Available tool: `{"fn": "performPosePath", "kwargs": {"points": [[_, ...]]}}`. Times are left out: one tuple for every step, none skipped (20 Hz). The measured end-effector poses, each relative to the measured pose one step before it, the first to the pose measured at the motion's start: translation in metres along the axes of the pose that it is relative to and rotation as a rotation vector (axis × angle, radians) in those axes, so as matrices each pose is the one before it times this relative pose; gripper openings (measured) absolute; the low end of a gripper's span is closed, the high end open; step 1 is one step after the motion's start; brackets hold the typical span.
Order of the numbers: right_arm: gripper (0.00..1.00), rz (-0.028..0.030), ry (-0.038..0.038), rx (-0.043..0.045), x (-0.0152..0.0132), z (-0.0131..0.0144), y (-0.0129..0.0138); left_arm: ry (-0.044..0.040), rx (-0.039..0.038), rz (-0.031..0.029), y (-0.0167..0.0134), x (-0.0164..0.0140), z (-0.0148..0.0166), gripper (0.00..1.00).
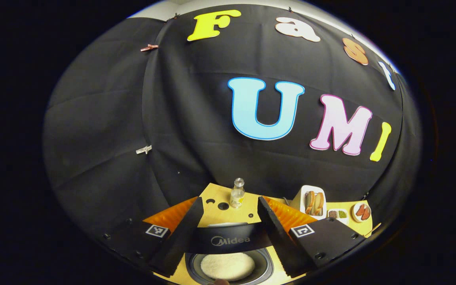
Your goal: Close the left gripper, press the button to open the rice cooker; take a wooden spoon from the chopstick holder with the right hand, scoop a spoonful of rice and pour it into the rice cooker, then put the wooden spoon back into the chopstick holder.
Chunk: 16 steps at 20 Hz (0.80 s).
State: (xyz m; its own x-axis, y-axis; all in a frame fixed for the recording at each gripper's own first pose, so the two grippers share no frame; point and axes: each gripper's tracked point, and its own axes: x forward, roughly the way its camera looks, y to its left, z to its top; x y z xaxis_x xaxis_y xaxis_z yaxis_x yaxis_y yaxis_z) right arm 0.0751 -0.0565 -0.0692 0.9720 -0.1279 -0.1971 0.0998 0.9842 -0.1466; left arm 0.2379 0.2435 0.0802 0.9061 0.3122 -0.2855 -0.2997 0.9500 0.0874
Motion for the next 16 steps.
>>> {"fn": "performPosePath", "kwargs": {"points": [[0.98, 0.01288, 0.00512, 0.00325, 0.00291, -0.0024, 0.00286, 0.00513, -0.00519, 0.00291, -0.00163, -0.0069, -0.007, 0.98], [0.98, 0.01314, 0.00405, 0.00426, 0.00375, -0.00242, 0.00287, 0.00632, -0.00527, 0.00264, -0.00211, -0.00774, -0.0083, 0.98], [0.98, 0.01372, 0.00586, 0.00246, 0.00346, -0.00337, 0.00296, 0.00856, -0.00787, 0.00075, -0.00161, -0.00865, -0.00996, 0.98], [0.98, 0.0148, 0.00982, 0.00093, 0.00367, -0.00394, 0.00347, 0.00895, -0.01078, -0.00388, -0.00368, -0.00954, -0.01174, 0.97], [0.98, 0.01647, 0.01086, 0.00089, 0.00289, -0.00297, 0.00363, 0.00713, -0.009, -0.00141, -0.00225, -0.00841, -0.01218, 0.98], [0.98, 0.01543, 0.00814, -0.00197, 0.00353, -0.00138, 0.00394, 0.01042, -0.00914, 0.00099, -0.00128, -0.00733, -0.01446, 0.99], [0.98, 0.01275, 0.00607, -0.00621, 0.00233, -0.0015, 0.00313, 0.00859, -0.00673, -0.00229, -0.00139, -0.00703, -0.01511, 0.99], [0.98, 0.01437, 0.00563, -0.00846, 0.00231, -0.00133, 0.00362, 0.01343, -0.00935, -0.00166, -0.00085, -0.00587, -0.01476, 0.99], [0.98, 0.01579, 0.00578, -0.0069, 0.00243, -0.00079, 0.00488, 0.02134, -0.01378, 0.00066, -0.00063, -0.00512, -0.01832, 0.99], [0.98, 0.01602, 0.00664, -0.00877, 0.00208, -0.00202, 0.00541, 0.01352, -0.00965, 0.00212, -0.00035, -0.00201, -0.01508, 0.99], [0.98, 0.00941, 0.00791, -0.0093, 0.00237, -0.00228, 0.00352, 0.00739, -0.00338, 0.00213, -0.00019, 0.00033, -0.0143, 0.99], [0.98, 0.01099, 0.00731, -0.00342, 0.00131, -0.00153, 0.00399, 0.0018, -0.00095, -0.001, -0.00012, 0.00083, -0.01091, 1.0], [0.98, 0.01503, 0.0087, 0.00319, 0.00743, -0.00916, 0.01185, -0.00755, 0.00596, -0.00874, -0.00178, 0.00134, -0.00928, 0.99], [0.98, 0.01396, 0.01027, 0.00153, 0.00118, -0.0027, 0.0057, -0.00666, 0.01141, -0.00468, -0.00089, 0.00329, -0.00889, 0.99], [0.98, 0.01037, 0.00941, -0.00242, 0.00076, -0.00218, 0.00447, -0.00252, 0.01109, 0.00116, 0.00209, 0.00418, -0.0089, 0.99], [0.98, 0.00816, 0.00528, -0.00727, 0.00054, -0.00203, 0.00389, -0.00108, 0.00826, 0.00265, 0.00103, 0.00399, -0.00814, 0.99]]}}
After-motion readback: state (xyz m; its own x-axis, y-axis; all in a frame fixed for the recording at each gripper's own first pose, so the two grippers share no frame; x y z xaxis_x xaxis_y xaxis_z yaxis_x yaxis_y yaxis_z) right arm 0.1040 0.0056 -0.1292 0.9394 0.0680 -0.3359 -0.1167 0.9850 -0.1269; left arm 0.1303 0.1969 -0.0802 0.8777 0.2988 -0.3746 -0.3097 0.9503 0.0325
